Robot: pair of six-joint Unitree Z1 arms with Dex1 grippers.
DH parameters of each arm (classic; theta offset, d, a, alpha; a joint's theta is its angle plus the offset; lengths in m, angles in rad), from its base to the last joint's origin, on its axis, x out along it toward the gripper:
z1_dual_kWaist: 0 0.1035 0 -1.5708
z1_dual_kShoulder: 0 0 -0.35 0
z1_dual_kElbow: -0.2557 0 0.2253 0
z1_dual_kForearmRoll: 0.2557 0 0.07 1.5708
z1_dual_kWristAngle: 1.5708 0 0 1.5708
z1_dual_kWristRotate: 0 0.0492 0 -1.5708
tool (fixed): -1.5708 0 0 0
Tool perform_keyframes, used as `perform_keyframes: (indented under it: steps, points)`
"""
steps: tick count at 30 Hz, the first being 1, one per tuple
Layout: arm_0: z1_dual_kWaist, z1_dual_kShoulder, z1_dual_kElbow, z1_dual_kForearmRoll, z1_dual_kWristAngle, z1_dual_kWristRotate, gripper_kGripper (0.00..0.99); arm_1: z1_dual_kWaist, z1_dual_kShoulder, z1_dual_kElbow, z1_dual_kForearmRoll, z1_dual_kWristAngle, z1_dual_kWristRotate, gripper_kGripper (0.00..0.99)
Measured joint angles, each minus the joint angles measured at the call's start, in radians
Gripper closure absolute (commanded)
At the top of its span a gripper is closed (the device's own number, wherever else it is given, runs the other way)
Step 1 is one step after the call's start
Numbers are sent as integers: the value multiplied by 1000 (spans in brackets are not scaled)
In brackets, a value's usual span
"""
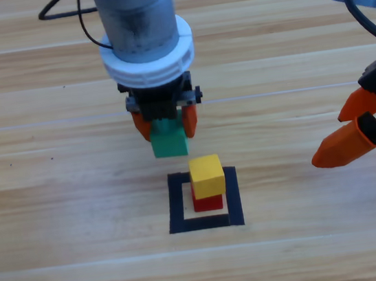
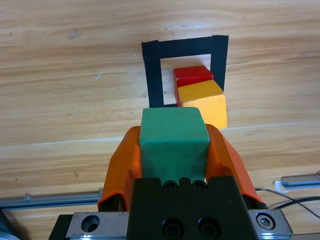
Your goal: Stack the blocks in the rectangular block: red at the bottom, yellow in the middle, green on top
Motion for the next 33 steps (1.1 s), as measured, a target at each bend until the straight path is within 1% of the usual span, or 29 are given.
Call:
perform_keyframes:
  steps: [9, 33]
  points:
    - [-19, 53, -34, 0, 0, 2, 932, 0, 0, 3, 0, 0, 0, 0]
    - [-35, 84, -83, 0, 0, 1, 918, 0, 0, 5, 0, 0, 0, 0]
